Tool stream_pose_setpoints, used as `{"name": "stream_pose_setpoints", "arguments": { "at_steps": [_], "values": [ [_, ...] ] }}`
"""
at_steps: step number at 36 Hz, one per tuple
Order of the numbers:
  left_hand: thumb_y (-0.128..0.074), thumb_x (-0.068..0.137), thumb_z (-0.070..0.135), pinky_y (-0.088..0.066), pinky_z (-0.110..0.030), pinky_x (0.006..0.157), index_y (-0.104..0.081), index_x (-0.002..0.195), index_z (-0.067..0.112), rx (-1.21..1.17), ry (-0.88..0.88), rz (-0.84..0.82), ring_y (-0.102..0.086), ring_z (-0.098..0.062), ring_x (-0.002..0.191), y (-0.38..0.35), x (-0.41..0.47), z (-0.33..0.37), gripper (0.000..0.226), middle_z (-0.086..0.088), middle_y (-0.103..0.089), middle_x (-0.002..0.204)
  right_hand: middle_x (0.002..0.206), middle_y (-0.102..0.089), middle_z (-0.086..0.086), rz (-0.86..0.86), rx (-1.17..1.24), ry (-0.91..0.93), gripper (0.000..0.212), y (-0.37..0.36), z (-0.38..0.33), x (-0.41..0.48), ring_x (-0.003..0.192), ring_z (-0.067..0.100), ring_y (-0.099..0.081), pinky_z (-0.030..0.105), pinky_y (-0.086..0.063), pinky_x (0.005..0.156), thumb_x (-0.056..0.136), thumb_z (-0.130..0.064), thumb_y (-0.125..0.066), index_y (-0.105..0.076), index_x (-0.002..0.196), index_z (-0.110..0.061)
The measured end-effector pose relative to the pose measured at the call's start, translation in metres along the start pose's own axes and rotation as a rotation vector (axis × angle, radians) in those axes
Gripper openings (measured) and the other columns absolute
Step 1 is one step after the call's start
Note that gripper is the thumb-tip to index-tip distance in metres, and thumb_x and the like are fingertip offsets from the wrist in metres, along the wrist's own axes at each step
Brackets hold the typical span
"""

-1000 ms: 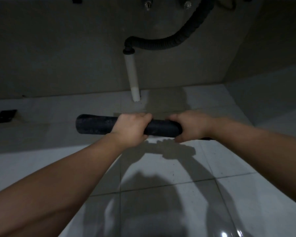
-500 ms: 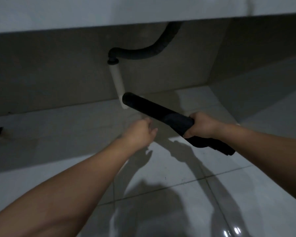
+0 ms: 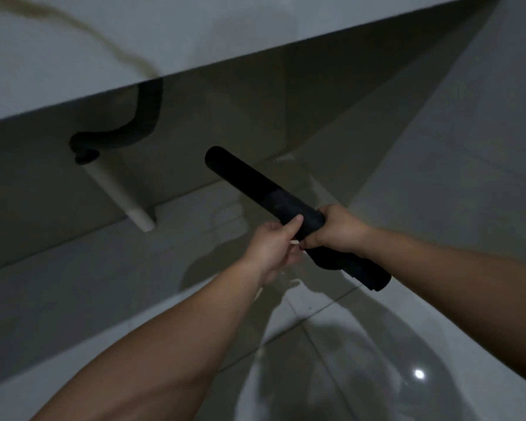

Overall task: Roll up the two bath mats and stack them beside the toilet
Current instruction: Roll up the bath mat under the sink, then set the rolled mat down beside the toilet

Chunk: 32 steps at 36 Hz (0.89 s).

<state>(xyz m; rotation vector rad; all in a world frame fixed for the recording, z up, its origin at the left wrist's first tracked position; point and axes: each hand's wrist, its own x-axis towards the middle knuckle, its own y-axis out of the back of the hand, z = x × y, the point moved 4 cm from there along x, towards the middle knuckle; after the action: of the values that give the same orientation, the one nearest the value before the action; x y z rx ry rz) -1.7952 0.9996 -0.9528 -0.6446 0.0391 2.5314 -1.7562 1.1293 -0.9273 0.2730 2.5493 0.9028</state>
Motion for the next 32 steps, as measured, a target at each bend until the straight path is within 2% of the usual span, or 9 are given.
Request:
{"name": "stream_pose_setpoints", "arguments": {
  "at_steps": [3, 6, 8, 12, 17, 21, 23, 26, 32],
  "values": [
    [-0.062, 0.090, 0.026, -0.056, -0.026, 0.057, -0.062, 0.100, 0.009, 0.006, 0.000, 0.039, -0.068, -0.017, 0.067, -0.031, 0.019, 0.002, 0.020, -0.010, -0.070, 0.091, 0.079, -0.068, 0.003, -0.008, -0.021, 0.017, 0.037, 0.013, 0.018, 0.011, 0.073, 0.019, -0.066, 0.033, -0.055, 0.069, 0.058, -0.032, -0.084, -0.061, 0.083, -0.020],
    [-0.067, 0.087, 0.023, -0.057, -0.038, 0.072, -0.060, 0.116, 0.003, -0.010, 0.012, 0.139, -0.069, -0.031, 0.089, -0.057, 0.041, 0.000, 0.035, -0.017, -0.070, 0.106, 0.072, -0.065, -0.003, -0.056, -0.002, 0.061, 0.033, 0.027, 0.036, 0.019, 0.069, 0.016, -0.065, 0.028, -0.051, 0.061, 0.062, -0.026, -0.084, -0.053, 0.074, -0.028],
    [-0.067, 0.087, 0.018, -0.057, -0.045, 0.081, -0.058, 0.117, 0.003, -0.028, 0.041, 0.185, -0.067, -0.032, 0.095, -0.072, 0.054, 0.000, 0.035, -0.018, -0.068, 0.109, 0.075, -0.064, -0.004, -0.093, 0.028, 0.070, 0.035, 0.034, 0.052, 0.025, 0.070, 0.014, -0.064, 0.029, -0.051, 0.061, 0.065, -0.022, -0.082, -0.053, 0.082, -0.028],
    [-0.066, 0.087, 0.009, -0.055, -0.041, 0.079, -0.055, 0.114, 0.005, -0.008, 0.066, 0.220, -0.065, -0.031, 0.092, -0.095, 0.080, -0.002, 0.029, -0.016, -0.066, 0.108, 0.100, -0.059, 0.006, -0.059, 0.077, 0.065, 0.061, 0.043, 0.081, 0.031, 0.086, 0.022, -0.063, 0.036, -0.055, 0.070, 0.064, -0.028, -0.071, -0.043, 0.118, -0.023],
    [-0.067, 0.085, 0.006, -0.056, -0.043, 0.083, -0.053, 0.120, -0.003, -0.009, 0.039, 0.231, -0.065, -0.031, 0.096, -0.102, 0.131, -0.024, 0.039, -0.017, -0.065, 0.110, 0.101, -0.057, 0.007, 0.012, 0.106, 0.079, 0.055, 0.036, 0.124, 0.042, 0.085, 0.023, -0.063, 0.041, -0.056, 0.070, 0.067, -0.028, -0.067, -0.043, 0.117, -0.027],
    [-0.072, 0.081, 0.009, -0.056, -0.049, 0.085, -0.061, 0.087, 0.004, 0.066, -0.009, 0.274, -0.067, -0.033, 0.089, -0.099, 0.176, -0.048, 0.013, -0.019, -0.068, 0.097, 0.125, -0.049, 0.008, 0.133, -0.007, 0.052, 0.058, 0.024, 0.154, 0.054, 0.102, 0.026, -0.058, 0.037, -0.050, 0.086, 0.082, -0.025, -0.068, -0.041, 0.134, -0.021],
    [-0.076, 0.077, 0.016, -0.056, -0.049, 0.083, -0.059, 0.075, 0.011, 0.142, -0.036, 0.298, -0.068, -0.032, 0.085, -0.096, 0.199, -0.060, 0.018, -0.017, -0.070, 0.092, 0.131, -0.044, 0.008, 0.120, -0.131, 0.037, 0.061, 0.015, 0.170, 0.059, 0.107, 0.028, -0.056, 0.034, -0.048, 0.089, 0.087, -0.025, -0.062, -0.034, 0.141, -0.022],
    [-0.077, 0.077, 0.020, -0.057, -0.039, 0.075, -0.060, 0.078, 0.006, 0.204, -0.042, 0.307, -0.065, -0.028, 0.077, -0.099, 0.223, -0.074, 0.022, -0.011, -0.066, 0.082, 0.135, -0.044, 0.009, 0.119, -0.256, 0.054, 0.055, 0.008, 0.190, 0.069, 0.107, 0.029, -0.057, 0.033, -0.048, 0.087, 0.092, -0.028, -0.053, -0.035, 0.144, -0.025],
    [-0.077, 0.074, 0.027, -0.057, -0.039, 0.068, -0.066, 0.082, 0.002, 0.222, -0.026, 0.317, -0.068, -0.032, 0.075, -0.117, 0.253, -0.089, 0.028, -0.012, -0.068, 0.078, 0.146, -0.039, 0.012, 0.184, -0.301, 0.031, 0.053, 0.009, 0.218, 0.093, 0.122, 0.034, -0.050, 0.032, -0.041, 0.098, 0.095, -0.019, -0.051, -0.035, 0.145, -0.021]
  ]
}}
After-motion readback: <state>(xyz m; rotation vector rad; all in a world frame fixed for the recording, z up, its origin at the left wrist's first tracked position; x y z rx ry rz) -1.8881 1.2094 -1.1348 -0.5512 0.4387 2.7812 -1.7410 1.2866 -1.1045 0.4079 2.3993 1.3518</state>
